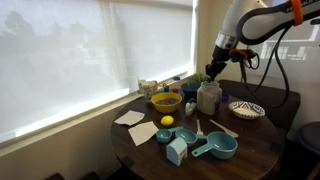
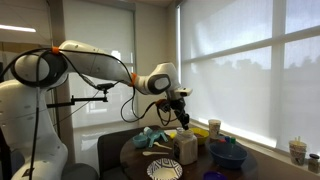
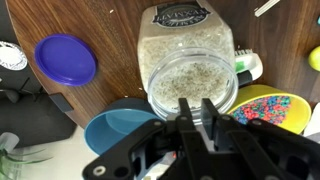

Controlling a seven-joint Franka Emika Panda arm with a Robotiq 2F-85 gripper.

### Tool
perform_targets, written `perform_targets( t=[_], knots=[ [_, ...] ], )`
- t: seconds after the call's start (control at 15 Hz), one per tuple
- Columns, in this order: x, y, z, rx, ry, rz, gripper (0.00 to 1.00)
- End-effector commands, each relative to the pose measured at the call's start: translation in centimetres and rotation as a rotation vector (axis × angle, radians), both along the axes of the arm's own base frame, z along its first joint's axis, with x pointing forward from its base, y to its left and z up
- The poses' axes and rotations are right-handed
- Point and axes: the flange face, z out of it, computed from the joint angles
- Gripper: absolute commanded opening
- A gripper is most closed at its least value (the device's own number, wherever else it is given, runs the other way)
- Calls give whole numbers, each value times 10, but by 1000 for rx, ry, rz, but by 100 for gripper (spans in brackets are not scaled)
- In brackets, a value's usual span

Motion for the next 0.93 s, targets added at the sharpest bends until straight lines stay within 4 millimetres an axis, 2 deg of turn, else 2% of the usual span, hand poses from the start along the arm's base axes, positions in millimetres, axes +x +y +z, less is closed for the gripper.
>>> perform_targets(
  t=[0.0,0.07,0.2,0.6,0.87],
  knots=[
    [24,1,-9,5,10,40,35],
    [28,2,-12,7,17,48,31],
    [34,4,-18,11,31,70,30],
    [45,9,-34,4,88,112,18],
    [47,11,-41,-9,145,130,22]
  ],
)
